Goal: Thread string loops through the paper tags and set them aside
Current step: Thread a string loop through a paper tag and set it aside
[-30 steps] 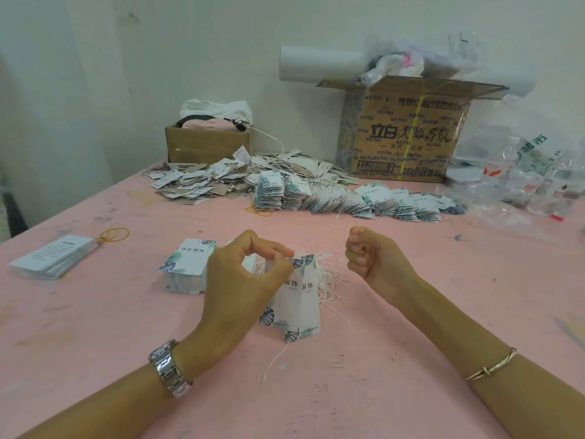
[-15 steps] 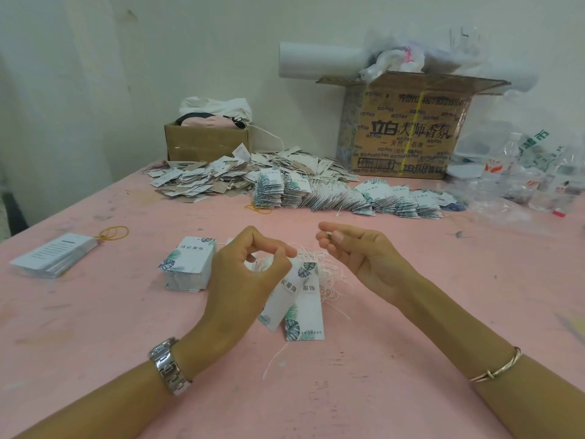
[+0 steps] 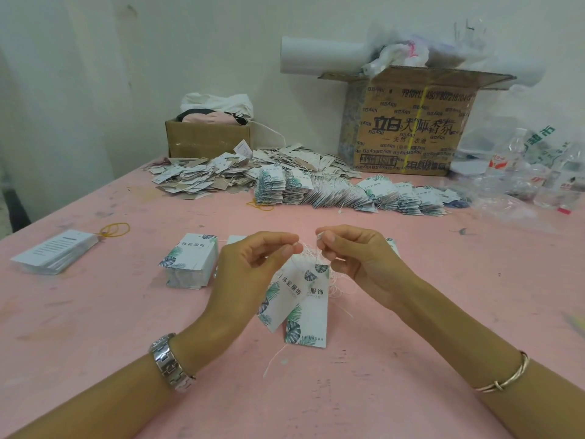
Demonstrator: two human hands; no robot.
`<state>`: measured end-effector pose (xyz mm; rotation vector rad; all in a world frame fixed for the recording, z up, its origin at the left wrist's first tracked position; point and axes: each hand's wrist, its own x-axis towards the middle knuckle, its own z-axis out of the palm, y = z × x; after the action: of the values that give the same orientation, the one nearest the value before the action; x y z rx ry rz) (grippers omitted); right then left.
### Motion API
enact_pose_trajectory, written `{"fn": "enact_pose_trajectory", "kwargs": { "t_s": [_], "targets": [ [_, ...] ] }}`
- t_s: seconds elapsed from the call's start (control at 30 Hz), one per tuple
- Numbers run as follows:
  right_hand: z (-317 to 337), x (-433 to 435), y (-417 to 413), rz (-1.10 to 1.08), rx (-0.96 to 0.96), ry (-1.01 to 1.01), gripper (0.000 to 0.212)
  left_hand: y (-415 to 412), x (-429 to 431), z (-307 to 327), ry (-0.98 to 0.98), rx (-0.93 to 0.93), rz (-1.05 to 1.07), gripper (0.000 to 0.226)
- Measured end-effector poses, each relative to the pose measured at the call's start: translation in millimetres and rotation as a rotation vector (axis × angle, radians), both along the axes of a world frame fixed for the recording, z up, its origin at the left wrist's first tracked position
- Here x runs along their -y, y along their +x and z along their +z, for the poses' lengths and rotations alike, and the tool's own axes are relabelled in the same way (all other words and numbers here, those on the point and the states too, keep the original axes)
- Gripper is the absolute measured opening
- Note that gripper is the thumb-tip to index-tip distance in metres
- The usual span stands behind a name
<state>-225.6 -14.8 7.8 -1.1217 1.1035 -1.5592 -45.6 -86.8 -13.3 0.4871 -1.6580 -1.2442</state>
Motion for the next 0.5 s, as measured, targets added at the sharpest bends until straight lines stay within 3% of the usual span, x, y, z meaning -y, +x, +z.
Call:
{"fn": "enact_pose_trajectory", "kwargs": {
  "t_s": [0.37, 0.5],
  "targets": [
    [-0.3, -5.5, 9.5, -0.039, -0.29, -0.122, 0.011, -2.2, -3.4, -0.4, 0.04, 0.084, 0.002, 0.02],
    [-0.2, -5.1, 10.3, -0.087, -0.311, -0.112, 0.015, -1.5, -3.0, -2.3, 0.056, 0.115, 0.007, 0.016]
  ]
}}
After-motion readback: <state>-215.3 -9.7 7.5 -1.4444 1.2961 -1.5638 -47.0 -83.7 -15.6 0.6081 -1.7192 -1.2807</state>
